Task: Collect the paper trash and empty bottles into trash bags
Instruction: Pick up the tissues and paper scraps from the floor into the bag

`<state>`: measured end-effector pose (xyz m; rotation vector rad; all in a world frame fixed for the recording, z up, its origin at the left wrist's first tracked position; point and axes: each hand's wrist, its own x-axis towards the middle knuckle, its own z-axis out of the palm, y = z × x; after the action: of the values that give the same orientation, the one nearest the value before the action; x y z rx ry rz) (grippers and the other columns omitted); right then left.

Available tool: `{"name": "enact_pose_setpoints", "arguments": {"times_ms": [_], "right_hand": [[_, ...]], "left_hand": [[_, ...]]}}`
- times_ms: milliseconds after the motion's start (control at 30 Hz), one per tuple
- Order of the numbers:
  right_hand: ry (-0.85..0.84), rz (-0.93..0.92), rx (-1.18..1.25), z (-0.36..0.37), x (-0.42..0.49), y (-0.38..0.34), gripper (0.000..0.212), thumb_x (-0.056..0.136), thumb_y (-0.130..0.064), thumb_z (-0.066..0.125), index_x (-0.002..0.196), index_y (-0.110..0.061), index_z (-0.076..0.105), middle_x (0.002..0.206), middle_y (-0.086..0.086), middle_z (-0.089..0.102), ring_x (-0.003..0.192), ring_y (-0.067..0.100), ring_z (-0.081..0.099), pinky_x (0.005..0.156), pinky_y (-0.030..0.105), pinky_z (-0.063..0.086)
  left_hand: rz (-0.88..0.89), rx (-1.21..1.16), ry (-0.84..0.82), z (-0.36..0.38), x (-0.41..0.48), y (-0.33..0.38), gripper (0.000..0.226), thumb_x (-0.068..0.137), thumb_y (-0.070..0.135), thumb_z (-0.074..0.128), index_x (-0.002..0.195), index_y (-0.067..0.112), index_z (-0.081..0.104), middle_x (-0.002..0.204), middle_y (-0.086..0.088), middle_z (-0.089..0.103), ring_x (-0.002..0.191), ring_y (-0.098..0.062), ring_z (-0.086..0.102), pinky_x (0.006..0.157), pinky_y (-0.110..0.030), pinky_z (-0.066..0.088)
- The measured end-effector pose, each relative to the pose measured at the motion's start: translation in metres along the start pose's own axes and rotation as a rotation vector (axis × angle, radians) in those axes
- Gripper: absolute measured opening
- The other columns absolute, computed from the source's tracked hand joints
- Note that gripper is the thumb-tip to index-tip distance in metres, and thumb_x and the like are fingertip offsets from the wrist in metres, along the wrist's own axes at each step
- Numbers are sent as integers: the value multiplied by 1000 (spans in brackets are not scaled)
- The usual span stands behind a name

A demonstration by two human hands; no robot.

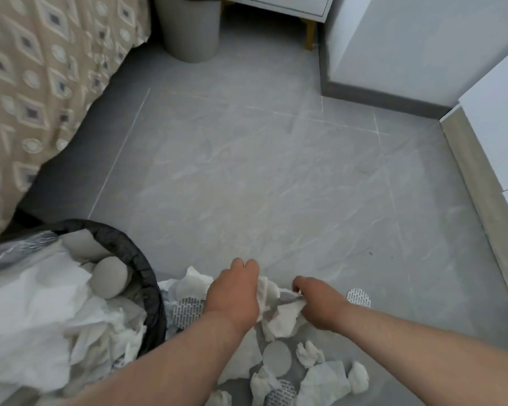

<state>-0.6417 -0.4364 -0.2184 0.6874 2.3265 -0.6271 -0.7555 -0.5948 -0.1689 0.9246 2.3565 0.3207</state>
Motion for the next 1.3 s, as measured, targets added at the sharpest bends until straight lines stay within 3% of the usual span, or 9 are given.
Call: {"name": "enact_pose_setpoints", "arguments": {"times_ms": [167, 267, 367, 567, 700, 900, 1000, 1100, 1300], "right_hand": [[153, 11, 90, -74, -29, -36, 17, 84, -16, 58, 99, -15, 64, 105, 7, 66, 101, 26, 61, 72, 26, 41], [270, 15, 223, -114, -62, -70, 6, 83, -22, 63, 82, -17, 64, 86, 4, 64, 86, 24, 61, 62, 26, 36], [322, 51, 443, -137, -104, -104, 11, 80, -12, 60, 70, -17, 61, 71, 2, 60, 70, 21, 58, 59, 26, 42], [337, 29, 800, -151, -187, -168, 22, 81, 5, 50, 81, -8, 67, 75, 11, 66, 64, 23, 62, 60, 27, 48], [313, 27, 924, -145, -223, -203, 21, 84, 6, 49, 85, -7, 66, 76, 13, 66, 63, 26, 61, 62, 33, 49], [204, 14, 1053, -126, -236, -253, 21, 90, 6, 47, 89, -7, 63, 74, 14, 66, 56, 25, 61, 52, 31, 53], [180, 4, 1069, -123, -228, -275, 22, 89, 8, 46, 89, -7, 62, 73, 14, 66, 56, 25, 62, 56, 34, 54], [172, 10, 1067, -121, -217, -286, 20, 90, 6, 47, 91, -7, 62, 76, 13, 65, 59, 25, 62, 59, 34, 53], [160, 51, 1050, -113, -200, -282, 18, 90, 5, 48, 93, -4, 64, 79, 15, 65, 62, 26, 61, 62, 37, 53]], "left_hand": [[-29, -143, 173, -48, -28, 12, 24, 77, -1, 43, 87, 19, 33, 102, -5, 46, 90, -31, 55, 68, -34, 39], [-54, -251, 271, -84, -48, 16, 19, 77, 1, 43, 85, 17, 37, 90, 0, 42, 79, -28, 49, 63, -32, 37], [-55, -338, 378, -128, -74, 13, 15, 76, 5, 47, 77, 17, 39, 83, 0, 47, 74, -24, 48, 60, -31, 36], [-186, -531, 601, -214, -151, -25, 15, 72, 5, 60, 80, 12, 48, 72, 1, 50, 73, -24, 51, 60, -29, 35], [-346, -660, 632, -228, -193, -86, 21, 70, 3, 58, 90, 9, 54, 84, -8, 59, 77, -27, 57, 60, -31, 45], [-586, -661, 572, -192, -214, -151, 33, 74, 0, 56, 106, 1, 59, 83, -8, 59, 73, -24, 56, 53, -25, 38], [-612, -598, 573, -178, -212, -157, 36, 83, 0, 52, 119, 0, 51, 91, -10, 54, 86, -26, 51, 71, -28, 38], [-477, -326, 562, -159, -214, -171, 28, 82, -1, 45, 107, 10, 50, 115, -11, 50, 94, -24, 47, 79, -29, 39], [-380, 73, 296, -116, -207, -198, 42, 87, 12, 44, 129, 15, 36, 130, -6, 38, 117, -24, 42, 94, -28, 36]]}}
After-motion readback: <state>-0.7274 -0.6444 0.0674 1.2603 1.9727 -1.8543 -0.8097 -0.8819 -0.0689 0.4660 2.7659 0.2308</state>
